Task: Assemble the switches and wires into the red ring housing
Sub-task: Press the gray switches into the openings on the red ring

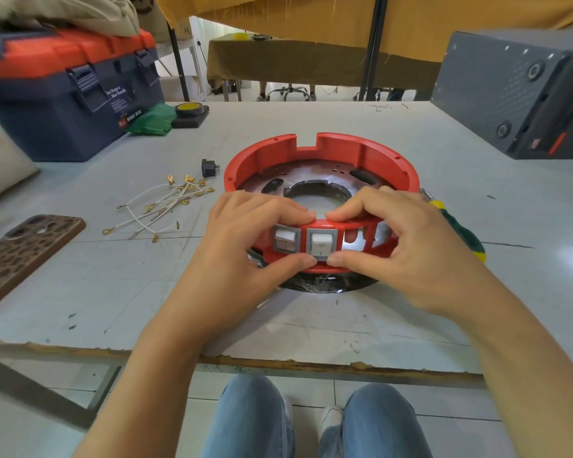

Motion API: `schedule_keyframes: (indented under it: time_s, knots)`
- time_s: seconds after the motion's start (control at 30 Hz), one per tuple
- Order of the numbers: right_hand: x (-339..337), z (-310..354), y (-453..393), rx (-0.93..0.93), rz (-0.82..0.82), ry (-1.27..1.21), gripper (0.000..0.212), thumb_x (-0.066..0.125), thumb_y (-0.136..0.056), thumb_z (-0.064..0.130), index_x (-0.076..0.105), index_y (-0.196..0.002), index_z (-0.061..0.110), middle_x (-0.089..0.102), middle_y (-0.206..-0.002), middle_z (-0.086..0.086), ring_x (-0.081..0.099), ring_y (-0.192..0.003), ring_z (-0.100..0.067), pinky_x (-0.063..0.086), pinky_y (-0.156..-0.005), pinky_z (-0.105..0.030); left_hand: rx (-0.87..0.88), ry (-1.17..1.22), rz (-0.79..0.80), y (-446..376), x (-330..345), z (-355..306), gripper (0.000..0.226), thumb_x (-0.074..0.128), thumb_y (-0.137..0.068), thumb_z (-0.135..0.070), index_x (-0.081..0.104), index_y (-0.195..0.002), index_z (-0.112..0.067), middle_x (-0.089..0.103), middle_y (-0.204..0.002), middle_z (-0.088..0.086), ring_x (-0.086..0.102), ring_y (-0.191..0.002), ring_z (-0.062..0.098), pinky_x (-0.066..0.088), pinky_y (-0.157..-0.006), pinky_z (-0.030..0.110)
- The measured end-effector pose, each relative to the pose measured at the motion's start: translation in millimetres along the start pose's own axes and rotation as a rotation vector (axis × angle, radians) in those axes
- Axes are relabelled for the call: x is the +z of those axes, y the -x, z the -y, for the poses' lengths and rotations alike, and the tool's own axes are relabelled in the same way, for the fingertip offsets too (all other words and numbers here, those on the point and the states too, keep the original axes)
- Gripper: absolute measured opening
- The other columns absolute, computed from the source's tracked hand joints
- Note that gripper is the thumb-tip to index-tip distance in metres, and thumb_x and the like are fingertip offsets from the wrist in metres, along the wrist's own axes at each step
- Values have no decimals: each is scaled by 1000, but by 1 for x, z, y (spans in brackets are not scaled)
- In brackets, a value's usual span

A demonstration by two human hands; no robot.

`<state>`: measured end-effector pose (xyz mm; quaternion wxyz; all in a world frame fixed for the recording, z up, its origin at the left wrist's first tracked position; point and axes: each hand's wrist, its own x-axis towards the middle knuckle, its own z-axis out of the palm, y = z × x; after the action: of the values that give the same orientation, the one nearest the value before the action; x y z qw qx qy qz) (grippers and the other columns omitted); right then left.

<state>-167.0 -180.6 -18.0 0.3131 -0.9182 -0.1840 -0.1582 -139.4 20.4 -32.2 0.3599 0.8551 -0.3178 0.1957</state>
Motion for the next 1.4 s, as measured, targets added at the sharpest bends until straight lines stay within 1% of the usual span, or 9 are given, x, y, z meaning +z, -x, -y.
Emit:
schedule_keyframes:
  time_s: [0.47,0.57,0.67,0.8,0.97,1.07,1.17,1.3,1.4]
  knots:
    - [6,-1,-1,-3,-64,6,31,70,-72,39,52,-97,43,55,-95,21,45,-97,-5,33,-83,-13,3,-6,-24,-2,3,-3,28,69,-75,-33,65,-103,-25,62,-105,-15,51,-105,12,35,-98,35]
    - [3,0,0,13,-62,-8,32,71,-72,42,51,-98,41,53,-91,28,44,-95,1,33,-78,-9,-8,33,-7,-2,1,-3,26,67,-78,-35,66,-102,-26,62,-104,-15,51,-104,13,35,-97,33]
    - [-1,2,1,10,-49,-93,24,60,-75,56,54,-93,42,53,-85,36,46,-88,9,32,-72,-5,-36,90,-18,-2,1,-5,19,61,-83,-38,66,-98,-29,64,-99,-14,51,-101,15,35,-93,27]
    - [2,3,0,-21,-124,-130,5,65,-85,34,61,-87,30,54,-74,28,50,-77,7,31,-71,-8,-69,102,-71,-4,4,-9,12,61,-83,-38,66,-91,-31,65,-94,-12,52,-99,13,36,-94,31]
    - [-1,7,-2,-59,-105,-120,5,68,-85,21,65,-82,21,55,-66,23,52,-68,7,35,-64,-2,-58,93,-79,-7,3,-9,10,62,-82,-37,67,-87,-30,67,-87,-3,55,-93,16,37,-93,40]
    - [-6,9,-4,-61,-61,-155,5,70,-83,18,66,-80,18,59,-64,18,56,-64,8,37,-59,-1,-32,108,-63,-7,0,-10,12,65,-80,-36,69,-86,-27,69,-89,-8,58,-91,13,39,-92,43]
    - [-14,8,-7,-41,9,-208,3,69,-82,24,69,-79,23,66,-72,19,62,-72,4,40,-63,-3,-14,127,-23,-7,-8,-8,21,58,-81,-42,71,-91,-29,69,-94,-17,59,-96,9,40,-93,44]
    - [-26,-1,-20,30,-64,-209,6,65,-82,27,70,-80,26,66,-74,22,62,-72,3,42,-64,-4,-63,184,15,-13,-19,-2,26,54,-81,-45,71,-97,-35,70,-92,-16,62,-93,8,47,-87,30]
    - [-35,-16,-38,94,-151,-147,6,66,-83,29,69,-87,32,67,-86,24,59,-86,9,37,-73,3,-61,180,-28,-28,-25,7,20,59,-83,-37,72,-97,-30,67,-105,-20,59,-105,0,44,-90,16]
